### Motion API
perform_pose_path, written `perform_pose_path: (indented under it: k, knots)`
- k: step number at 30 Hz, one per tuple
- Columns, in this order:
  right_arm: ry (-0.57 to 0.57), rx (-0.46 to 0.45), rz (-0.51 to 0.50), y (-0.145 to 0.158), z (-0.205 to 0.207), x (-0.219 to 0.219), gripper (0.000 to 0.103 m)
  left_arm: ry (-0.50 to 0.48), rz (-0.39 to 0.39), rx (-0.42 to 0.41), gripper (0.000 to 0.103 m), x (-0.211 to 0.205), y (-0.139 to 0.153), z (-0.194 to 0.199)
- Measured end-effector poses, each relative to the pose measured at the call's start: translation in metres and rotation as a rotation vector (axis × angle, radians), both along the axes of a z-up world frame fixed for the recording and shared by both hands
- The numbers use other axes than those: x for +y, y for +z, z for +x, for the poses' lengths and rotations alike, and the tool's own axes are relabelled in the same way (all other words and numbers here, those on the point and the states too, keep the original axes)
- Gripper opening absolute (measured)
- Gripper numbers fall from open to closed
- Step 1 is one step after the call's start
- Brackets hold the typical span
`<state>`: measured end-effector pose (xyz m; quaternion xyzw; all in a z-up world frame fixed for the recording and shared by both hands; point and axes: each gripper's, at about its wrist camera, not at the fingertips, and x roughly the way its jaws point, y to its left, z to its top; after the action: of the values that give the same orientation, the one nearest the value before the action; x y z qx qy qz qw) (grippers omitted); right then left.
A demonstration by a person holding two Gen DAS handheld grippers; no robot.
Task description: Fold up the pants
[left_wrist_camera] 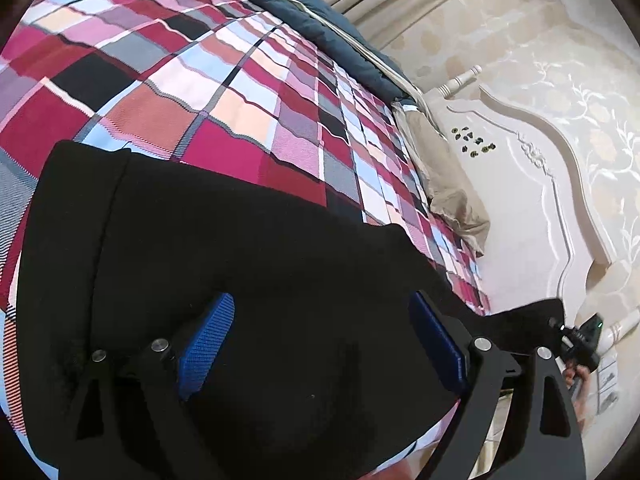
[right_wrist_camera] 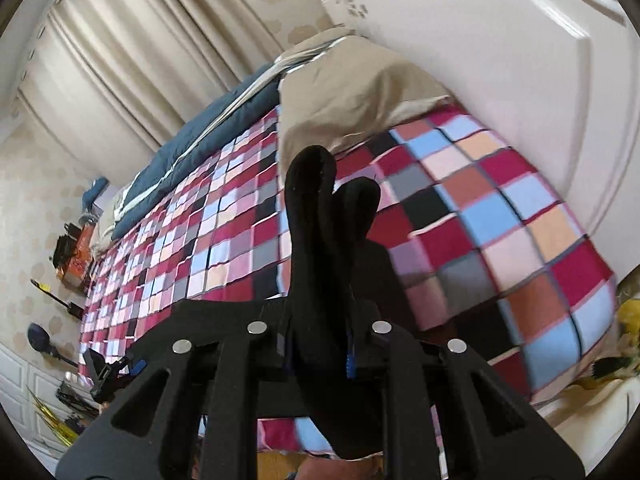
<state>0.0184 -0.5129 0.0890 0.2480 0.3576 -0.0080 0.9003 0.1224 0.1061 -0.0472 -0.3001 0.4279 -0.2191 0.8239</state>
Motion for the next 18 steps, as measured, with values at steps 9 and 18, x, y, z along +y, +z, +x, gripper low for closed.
perform_pose_path:
  k: [9,18]
  knots:
    - [0.03,0.053,-0.174,-0.039,0.033,0.106,0.017,-0.013,0.021,-0.007,0.088,-0.002,-0.002,0.001]
    - [0.089,0.127,-0.175,-0.102,0.068,0.183,0.017,-0.002,-0.009,-0.006,0.088,0.0,-0.004,0.0]
